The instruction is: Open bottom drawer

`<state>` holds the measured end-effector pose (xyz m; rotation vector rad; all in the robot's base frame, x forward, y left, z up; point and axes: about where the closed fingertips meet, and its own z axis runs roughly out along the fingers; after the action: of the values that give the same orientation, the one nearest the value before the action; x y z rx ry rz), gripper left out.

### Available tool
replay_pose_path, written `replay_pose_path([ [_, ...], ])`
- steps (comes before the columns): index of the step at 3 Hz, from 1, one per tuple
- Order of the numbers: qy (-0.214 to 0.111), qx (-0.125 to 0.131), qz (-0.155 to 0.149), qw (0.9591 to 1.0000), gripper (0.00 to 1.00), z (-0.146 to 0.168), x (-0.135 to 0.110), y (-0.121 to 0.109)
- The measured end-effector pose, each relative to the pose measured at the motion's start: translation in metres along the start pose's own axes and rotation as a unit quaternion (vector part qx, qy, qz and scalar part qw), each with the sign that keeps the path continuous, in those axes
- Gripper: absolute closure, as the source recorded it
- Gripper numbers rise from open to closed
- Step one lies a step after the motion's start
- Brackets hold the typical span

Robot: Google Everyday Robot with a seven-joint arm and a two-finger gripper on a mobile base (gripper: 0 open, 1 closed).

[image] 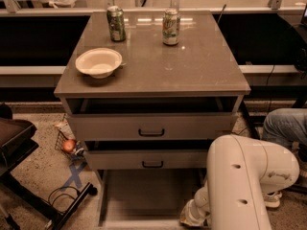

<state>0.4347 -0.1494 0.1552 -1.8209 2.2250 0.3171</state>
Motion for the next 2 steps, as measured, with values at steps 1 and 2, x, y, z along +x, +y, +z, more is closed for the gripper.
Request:
replay_pose_path([
  [1,0.0,-0.002,0.0,1.0,0.51,0.0014,-0.0005,0.0017],
  [2,-0.001,-0.003,0.0,1.0,0.28,0.0022,-0.0007,0.0027],
])
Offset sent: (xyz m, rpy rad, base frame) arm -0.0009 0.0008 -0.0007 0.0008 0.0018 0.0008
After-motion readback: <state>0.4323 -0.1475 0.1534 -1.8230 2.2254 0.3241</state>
